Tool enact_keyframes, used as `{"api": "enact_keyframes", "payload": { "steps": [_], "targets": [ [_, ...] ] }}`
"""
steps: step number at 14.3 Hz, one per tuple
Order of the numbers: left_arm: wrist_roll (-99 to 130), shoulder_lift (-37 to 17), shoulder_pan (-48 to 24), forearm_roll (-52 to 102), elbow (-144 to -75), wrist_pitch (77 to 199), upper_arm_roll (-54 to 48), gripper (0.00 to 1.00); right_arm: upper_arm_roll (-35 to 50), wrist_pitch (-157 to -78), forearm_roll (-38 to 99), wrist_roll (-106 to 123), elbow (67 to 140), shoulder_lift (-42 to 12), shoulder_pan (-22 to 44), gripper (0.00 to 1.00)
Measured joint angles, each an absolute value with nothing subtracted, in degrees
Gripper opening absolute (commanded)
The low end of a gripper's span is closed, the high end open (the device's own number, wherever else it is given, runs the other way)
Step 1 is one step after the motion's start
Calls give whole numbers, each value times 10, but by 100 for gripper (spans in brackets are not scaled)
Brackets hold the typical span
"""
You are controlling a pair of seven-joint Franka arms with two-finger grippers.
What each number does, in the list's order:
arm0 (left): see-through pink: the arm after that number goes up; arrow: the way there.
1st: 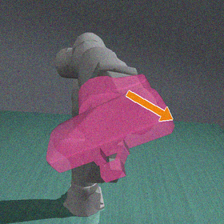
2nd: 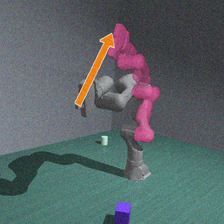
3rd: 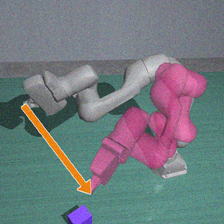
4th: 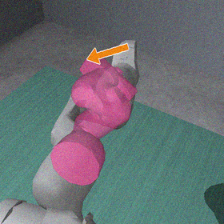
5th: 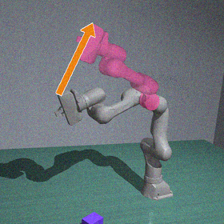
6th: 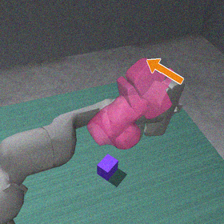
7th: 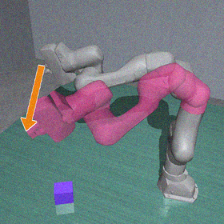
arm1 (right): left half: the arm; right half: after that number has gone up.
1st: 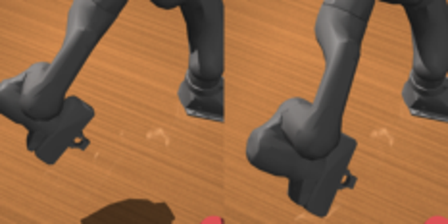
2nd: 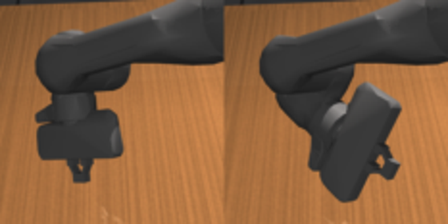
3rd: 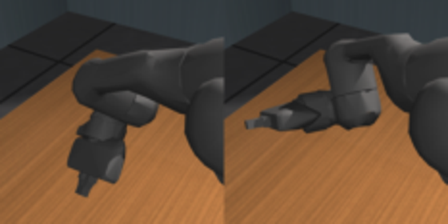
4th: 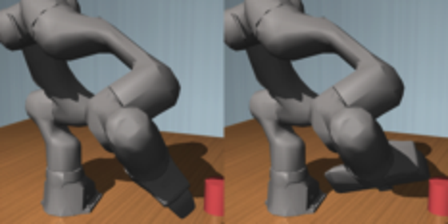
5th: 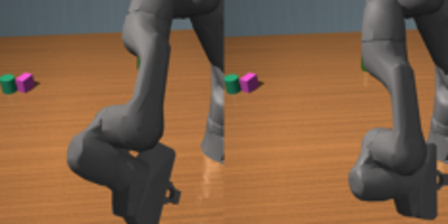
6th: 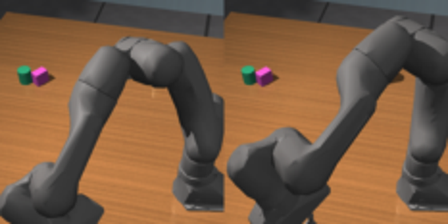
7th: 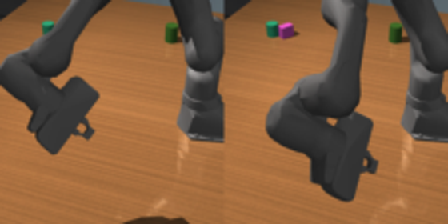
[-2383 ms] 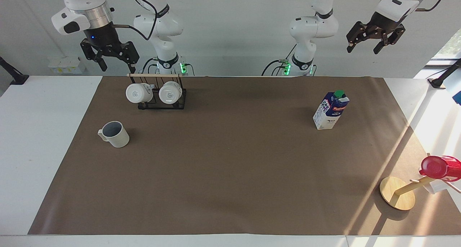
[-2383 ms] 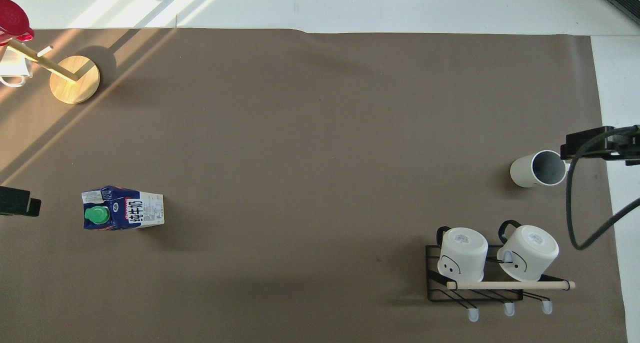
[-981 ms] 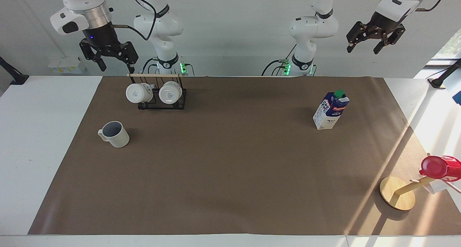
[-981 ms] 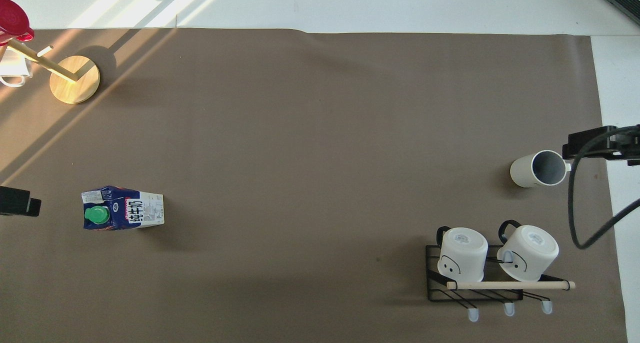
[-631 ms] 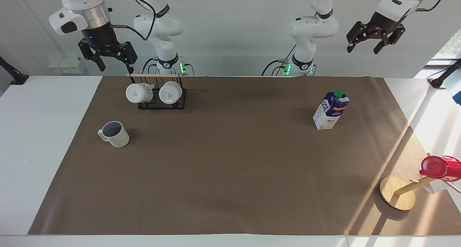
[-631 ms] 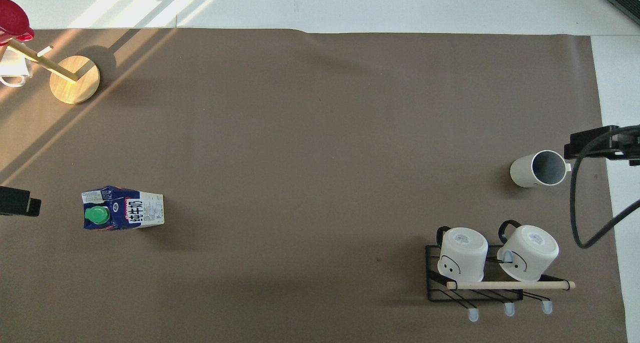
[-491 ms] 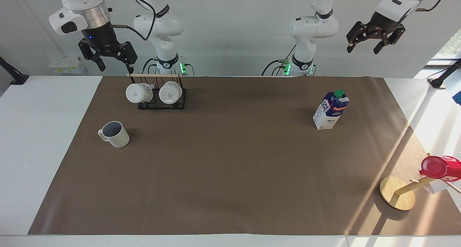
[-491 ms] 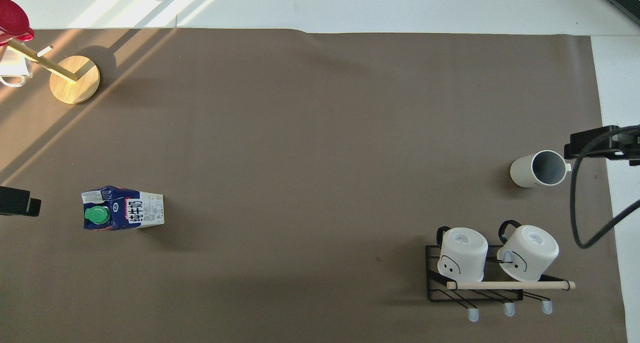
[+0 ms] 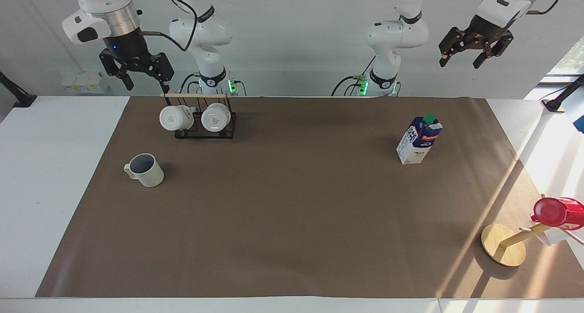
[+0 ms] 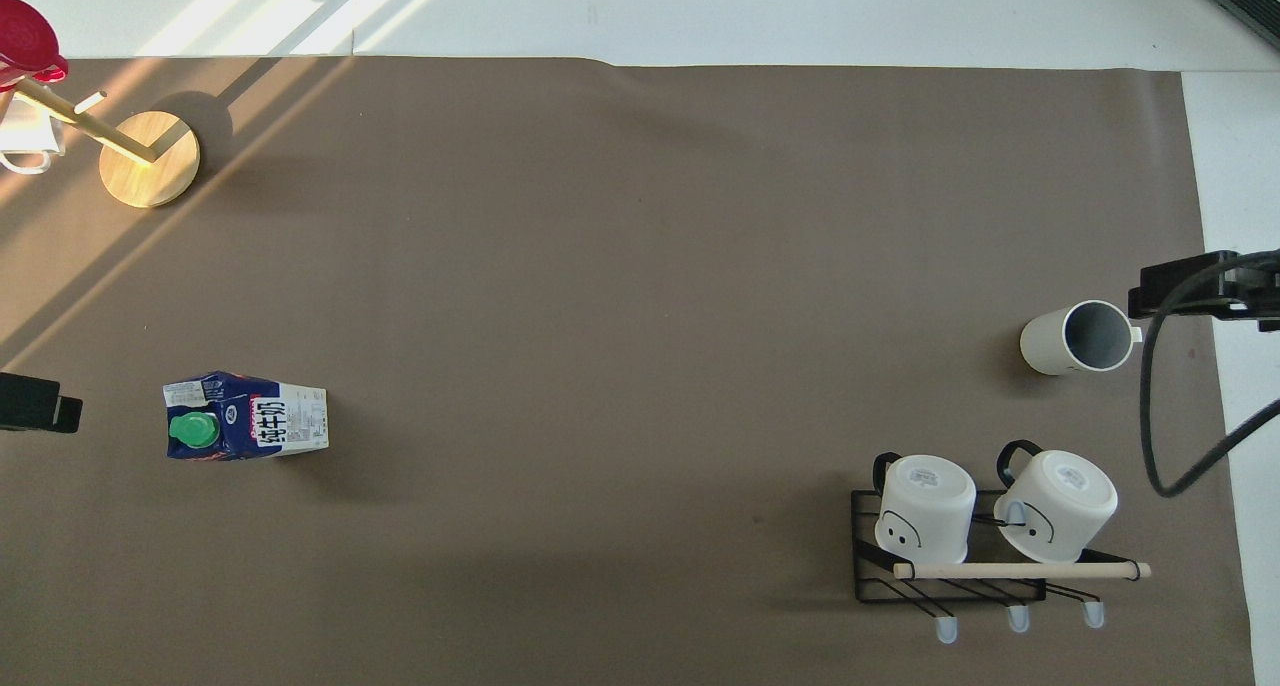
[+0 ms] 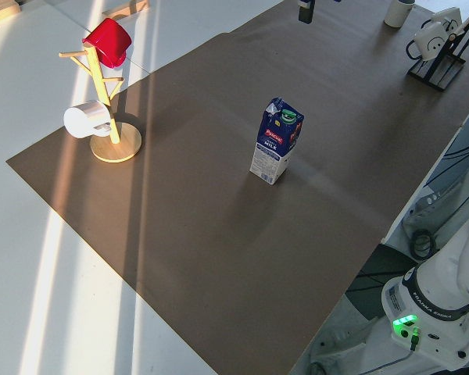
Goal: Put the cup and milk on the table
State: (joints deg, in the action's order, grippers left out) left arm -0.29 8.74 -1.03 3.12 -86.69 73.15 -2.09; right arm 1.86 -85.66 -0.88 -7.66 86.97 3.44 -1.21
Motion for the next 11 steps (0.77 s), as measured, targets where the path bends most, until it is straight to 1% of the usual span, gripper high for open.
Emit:
{"api": "enact_keyframes", "payload": {
  "steps": [6,11],
  "targets": [
    [-3,87,-10,31,-867,731,-21,100,18,-857,-9,-77,870,34,-14,100],
    [-3,87,-10,31,-867,731,-21,100,18,-866,-9,-62,873,32,-34,100]
  ]
}}
